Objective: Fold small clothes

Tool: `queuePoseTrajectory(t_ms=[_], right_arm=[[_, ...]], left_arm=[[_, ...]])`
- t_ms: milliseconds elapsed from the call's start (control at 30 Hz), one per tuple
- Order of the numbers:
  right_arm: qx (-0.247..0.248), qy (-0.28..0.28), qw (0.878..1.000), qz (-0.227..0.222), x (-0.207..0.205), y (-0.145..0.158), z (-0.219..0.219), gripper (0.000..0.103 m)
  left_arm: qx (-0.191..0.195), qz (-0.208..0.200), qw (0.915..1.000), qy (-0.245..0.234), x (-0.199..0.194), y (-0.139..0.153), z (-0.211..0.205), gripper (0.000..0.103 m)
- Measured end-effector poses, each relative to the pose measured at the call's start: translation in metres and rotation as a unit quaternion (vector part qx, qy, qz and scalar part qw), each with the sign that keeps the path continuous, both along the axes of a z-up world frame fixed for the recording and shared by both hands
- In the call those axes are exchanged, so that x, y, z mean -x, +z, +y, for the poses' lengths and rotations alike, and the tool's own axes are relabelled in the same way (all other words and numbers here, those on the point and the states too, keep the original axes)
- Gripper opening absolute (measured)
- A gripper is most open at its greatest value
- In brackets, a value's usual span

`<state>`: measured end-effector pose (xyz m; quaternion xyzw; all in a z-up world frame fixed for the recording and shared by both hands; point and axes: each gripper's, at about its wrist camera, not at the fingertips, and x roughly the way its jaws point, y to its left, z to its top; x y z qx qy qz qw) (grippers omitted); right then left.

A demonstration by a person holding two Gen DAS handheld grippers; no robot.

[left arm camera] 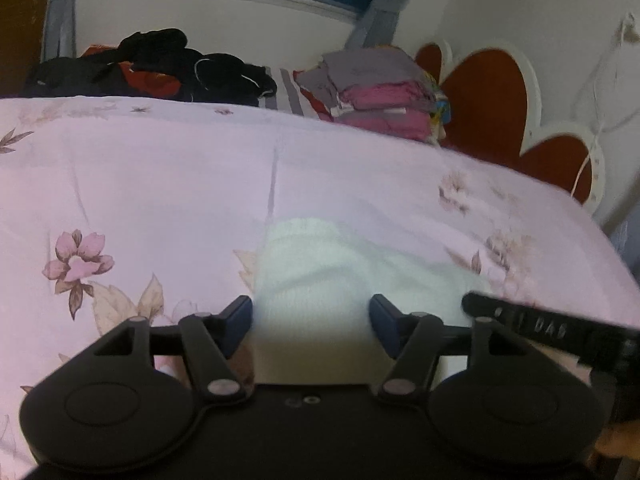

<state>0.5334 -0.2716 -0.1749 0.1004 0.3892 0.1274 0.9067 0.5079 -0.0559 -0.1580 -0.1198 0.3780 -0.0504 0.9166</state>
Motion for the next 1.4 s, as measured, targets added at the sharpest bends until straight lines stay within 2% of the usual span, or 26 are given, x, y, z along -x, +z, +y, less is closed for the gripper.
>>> queuePoseTrajectory(t_ms=[67, 133, 267, 367, 433, 533, 633, 733, 867, 1100, 1400], right_arm=[[-0.008, -0.012, 1.000, 0.004, 0.004, 0.005, -0.003, 0.019], [-0.023, -0.007, 1.000, -0.011, 0.016, 0.017, -0.006, 0.019], [-0.016, 0.031, 0.999, -0.023, 0.047, 0.028, 0.000, 0.019], [0.003, 0.037, 0.999, -0.021, 0.066, 0.023, 0.006, 0.019], [0.017, 0.033, 0.999, -0.021, 0.073, 0.016, 0.009, 0.019], [0.045, 0.029, 0.998, -0.024, 0.074, 0.013, 0.014, 0.019], [0.028, 0.040, 0.998, -0.035, 0.086, 0.028, 0.015, 0.019], [0.037, 0.043, 0.997, -0.046, 0.108, 0.034, 0.018, 0.019], [0.059, 0.034, 0.997, -0.021, 0.117, 0.016, 0.018, 0.019], [0.049, 0.023, 0.998, -0.029, 0.142, 0.035, 0.021, 0.019], [0.058, 0.013, 0.998, -0.010, 0.186, 0.032, 0.026, 0.019]], left_arm=[[0.002, 0.003, 1.0000, 0.002, 0.003, 0.005, 0.000, 0.064], [0.000, -0.002, 1.0000, -0.002, 0.009, 0.013, 0.000, 0.063], [-0.010, -0.010, 0.9996, -0.024, 0.033, 0.021, -0.002, 0.064], [-0.005, 0.007, 0.9992, -0.039, 0.047, 0.014, -0.005, 0.064], [-0.016, 0.013, 0.9987, -0.048, 0.051, 0.006, -0.009, 0.068], [0.007, 0.032, 0.9988, -0.035, 0.048, 0.003, -0.003, 0.070], [0.004, 0.032, 0.9990, -0.032, 0.054, 0.013, -0.002, 0.067], [-0.009, 0.029, 0.9985, -0.045, 0.065, 0.015, -0.005, 0.067], [-0.011, 0.039, 0.9977, -0.055, 0.072, 0.009, -0.010, 0.067], [-0.013, 0.048, 0.9962, -0.072, 0.088, 0.012, -0.006, 0.067], [-0.003, 0.062, 0.9927, -0.103, 0.108, 0.001, -0.001, 0.067]])
